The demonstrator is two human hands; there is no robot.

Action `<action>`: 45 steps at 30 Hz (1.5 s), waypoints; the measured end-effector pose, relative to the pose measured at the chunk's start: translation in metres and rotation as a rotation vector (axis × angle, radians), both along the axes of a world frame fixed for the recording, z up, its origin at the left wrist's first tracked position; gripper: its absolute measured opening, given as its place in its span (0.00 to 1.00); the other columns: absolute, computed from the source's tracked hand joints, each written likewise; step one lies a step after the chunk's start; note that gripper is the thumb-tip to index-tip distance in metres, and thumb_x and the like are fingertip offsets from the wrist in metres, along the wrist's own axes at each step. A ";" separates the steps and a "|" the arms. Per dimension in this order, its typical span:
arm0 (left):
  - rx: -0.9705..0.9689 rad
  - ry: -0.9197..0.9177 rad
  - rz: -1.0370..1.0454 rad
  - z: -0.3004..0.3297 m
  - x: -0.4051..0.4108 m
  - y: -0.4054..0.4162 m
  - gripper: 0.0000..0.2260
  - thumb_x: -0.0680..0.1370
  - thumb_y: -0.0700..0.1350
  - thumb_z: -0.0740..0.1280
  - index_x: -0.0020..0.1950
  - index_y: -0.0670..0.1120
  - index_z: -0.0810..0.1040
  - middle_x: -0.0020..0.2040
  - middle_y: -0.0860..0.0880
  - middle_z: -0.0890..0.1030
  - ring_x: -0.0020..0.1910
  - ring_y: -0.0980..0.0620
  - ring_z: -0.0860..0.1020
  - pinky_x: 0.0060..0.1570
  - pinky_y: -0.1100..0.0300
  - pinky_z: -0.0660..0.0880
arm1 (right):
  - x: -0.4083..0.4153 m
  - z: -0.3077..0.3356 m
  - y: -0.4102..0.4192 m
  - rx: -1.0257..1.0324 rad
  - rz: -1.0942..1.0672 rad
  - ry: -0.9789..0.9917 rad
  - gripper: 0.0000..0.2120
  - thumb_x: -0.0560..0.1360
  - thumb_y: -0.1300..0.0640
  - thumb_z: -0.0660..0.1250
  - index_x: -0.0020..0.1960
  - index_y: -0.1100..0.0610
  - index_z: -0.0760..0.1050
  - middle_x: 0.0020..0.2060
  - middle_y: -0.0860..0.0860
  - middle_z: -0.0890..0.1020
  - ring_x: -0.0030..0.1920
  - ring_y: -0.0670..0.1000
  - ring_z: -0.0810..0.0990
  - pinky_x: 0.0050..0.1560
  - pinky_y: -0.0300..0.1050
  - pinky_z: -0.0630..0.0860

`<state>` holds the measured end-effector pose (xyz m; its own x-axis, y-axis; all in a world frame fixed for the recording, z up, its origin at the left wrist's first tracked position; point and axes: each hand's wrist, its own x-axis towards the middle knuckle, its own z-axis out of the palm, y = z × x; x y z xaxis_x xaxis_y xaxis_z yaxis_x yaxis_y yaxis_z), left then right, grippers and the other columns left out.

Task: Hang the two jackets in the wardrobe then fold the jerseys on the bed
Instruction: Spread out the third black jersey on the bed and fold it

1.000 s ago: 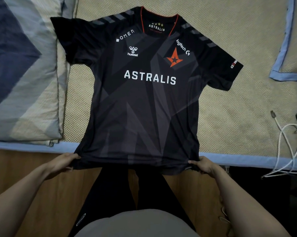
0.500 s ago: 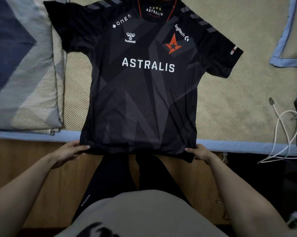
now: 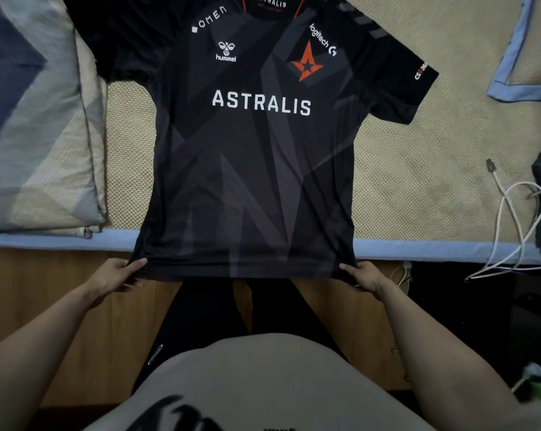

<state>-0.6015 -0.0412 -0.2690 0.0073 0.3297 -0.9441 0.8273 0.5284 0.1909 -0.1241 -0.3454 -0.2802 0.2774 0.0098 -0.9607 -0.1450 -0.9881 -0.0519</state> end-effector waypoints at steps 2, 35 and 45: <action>0.019 0.020 -0.010 0.000 -0.001 -0.003 0.21 0.82 0.52 0.66 0.46 0.34 0.82 0.39 0.39 0.86 0.36 0.46 0.82 0.39 0.57 0.73 | 0.000 -0.002 -0.002 -0.005 -0.002 -0.016 0.16 0.81 0.48 0.68 0.46 0.61 0.77 0.37 0.57 0.79 0.38 0.56 0.76 0.43 0.50 0.73; 0.712 0.065 -0.089 -0.004 0.167 0.338 0.15 0.77 0.48 0.71 0.57 0.38 0.78 0.52 0.41 0.82 0.53 0.42 0.79 0.56 0.49 0.75 | -0.032 -0.021 0.370 0.284 0.006 -0.036 0.05 0.80 0.56 0.67 0.46 0.56 0.76 0.34 0.53 0.86 0.30 0.49 0.82 0.32 0.40 0.75; 0.782 0.087 -0.124 -0.042 0.188 0.360 0.17 0.81 0.51 0.66 0.61 0.39 0.78 0.57 0.36 0.83 0.57 0.35 0.80 0.54 0.46 0.76 | -0.034 -0.025 0.429 0.403 0.000 0.102 0.06 0.80 0.55 0.66 0.48 0.56 0.79 0.38 0.54 0.88 0.35 0.50 0.85 0.36 0.39 0.76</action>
<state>-0.4134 0.3193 -0.3107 0.0247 0.8985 -0.4382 0.9003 0.1706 0.4005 -0.1581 0.0832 -0.3057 0.1814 0.3909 -0.9024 -0.1696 -0.8914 -0.4202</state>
